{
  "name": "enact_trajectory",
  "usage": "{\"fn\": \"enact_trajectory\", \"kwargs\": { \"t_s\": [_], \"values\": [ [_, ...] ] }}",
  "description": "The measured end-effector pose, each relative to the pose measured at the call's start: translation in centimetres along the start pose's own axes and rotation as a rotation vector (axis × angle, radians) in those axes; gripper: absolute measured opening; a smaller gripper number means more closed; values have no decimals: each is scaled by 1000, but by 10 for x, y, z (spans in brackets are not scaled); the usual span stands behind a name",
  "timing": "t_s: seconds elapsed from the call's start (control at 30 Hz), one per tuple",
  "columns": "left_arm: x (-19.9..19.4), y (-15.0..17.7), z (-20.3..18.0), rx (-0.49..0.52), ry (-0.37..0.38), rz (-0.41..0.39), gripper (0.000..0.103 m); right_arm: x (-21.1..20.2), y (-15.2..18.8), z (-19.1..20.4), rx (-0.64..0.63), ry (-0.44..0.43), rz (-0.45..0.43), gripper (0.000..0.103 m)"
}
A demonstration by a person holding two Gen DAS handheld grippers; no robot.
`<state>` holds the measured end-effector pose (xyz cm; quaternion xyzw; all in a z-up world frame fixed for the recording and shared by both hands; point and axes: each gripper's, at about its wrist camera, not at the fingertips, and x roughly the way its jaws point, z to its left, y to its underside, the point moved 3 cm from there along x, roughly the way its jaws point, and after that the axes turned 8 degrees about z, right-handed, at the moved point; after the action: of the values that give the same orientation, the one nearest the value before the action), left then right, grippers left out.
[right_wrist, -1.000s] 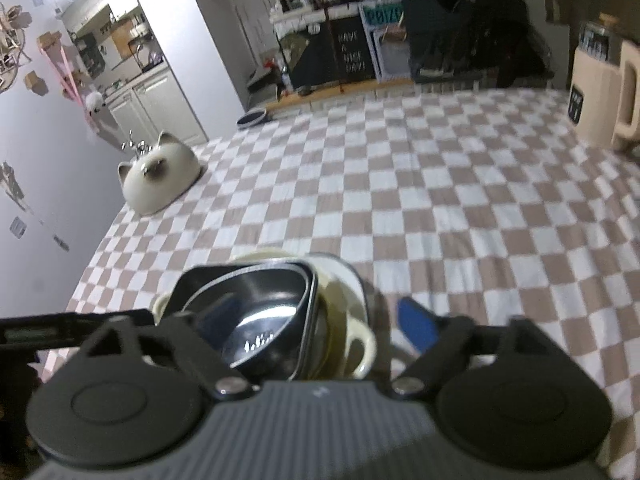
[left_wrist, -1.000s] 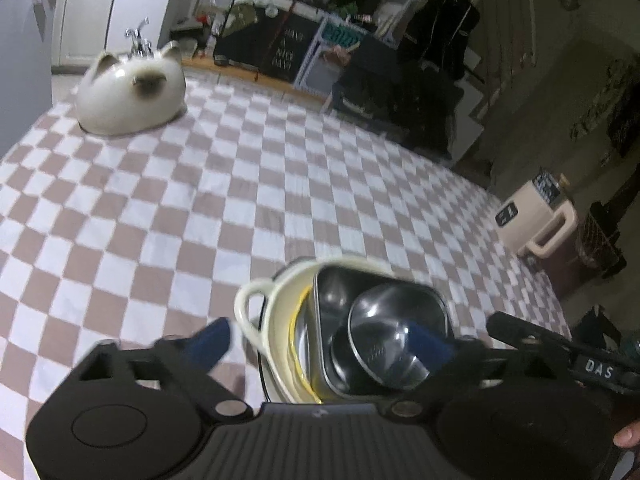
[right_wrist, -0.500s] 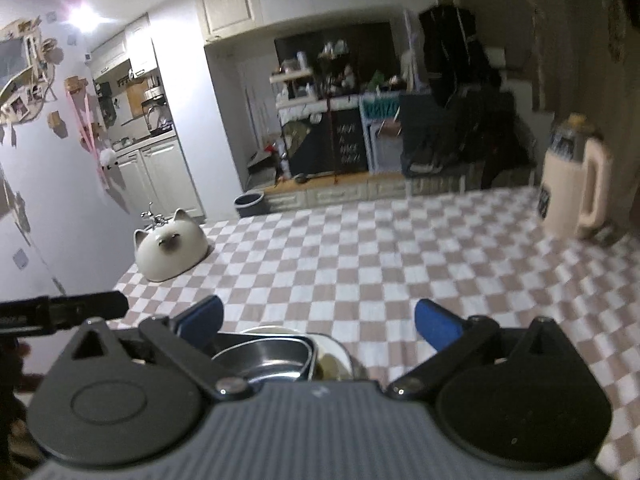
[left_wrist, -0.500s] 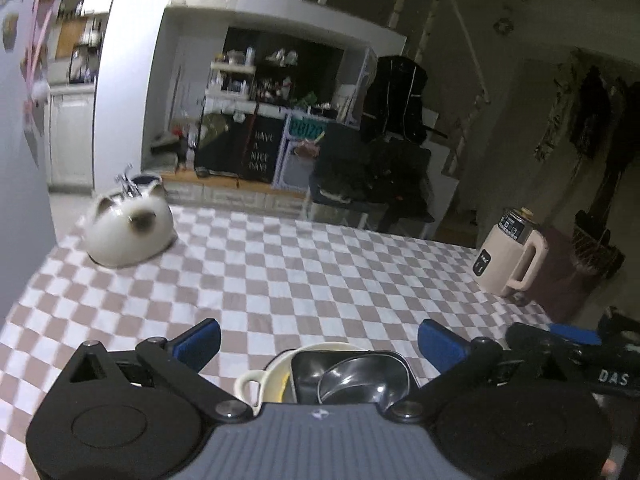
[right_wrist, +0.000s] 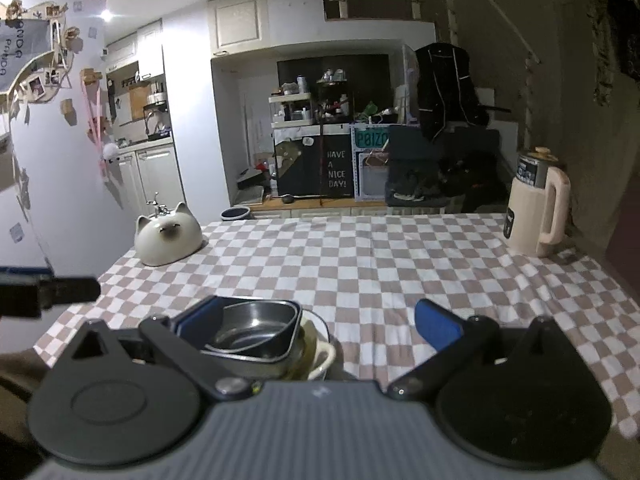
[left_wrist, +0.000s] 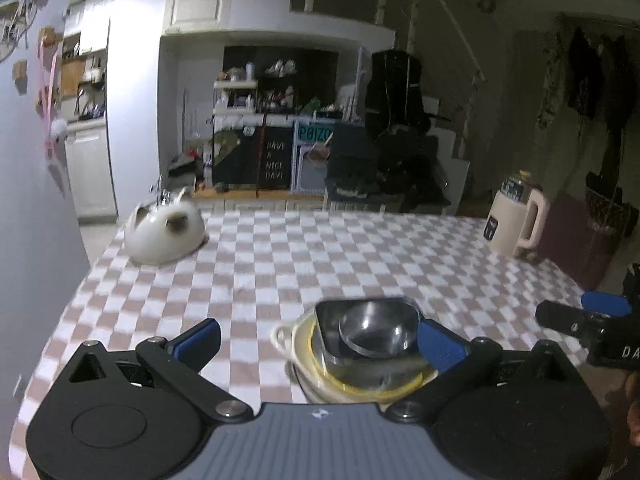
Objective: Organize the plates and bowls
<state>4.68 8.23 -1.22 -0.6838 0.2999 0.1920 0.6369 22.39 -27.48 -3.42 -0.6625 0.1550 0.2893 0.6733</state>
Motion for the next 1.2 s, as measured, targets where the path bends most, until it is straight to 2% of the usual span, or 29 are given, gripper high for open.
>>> {"fn": "enact_trajectory", "kwargs": {
  "t_s": [0.1,0.47,0.87,1.2],
  "values": [
    [-2,13,0,-12,-13,41,103,-2,4,2,-5,-6,19,102],
    [-11,45,1,4,-43,55,103,-11,26,5,-35,18,55,102],
    [-10,55,-15,64,-74,44,103,-11,43,8,-90,47,54,102],
    [-10,56,-12,37,-72,42,103,-11,45,8,-97,37,57,102]
  ]
}}
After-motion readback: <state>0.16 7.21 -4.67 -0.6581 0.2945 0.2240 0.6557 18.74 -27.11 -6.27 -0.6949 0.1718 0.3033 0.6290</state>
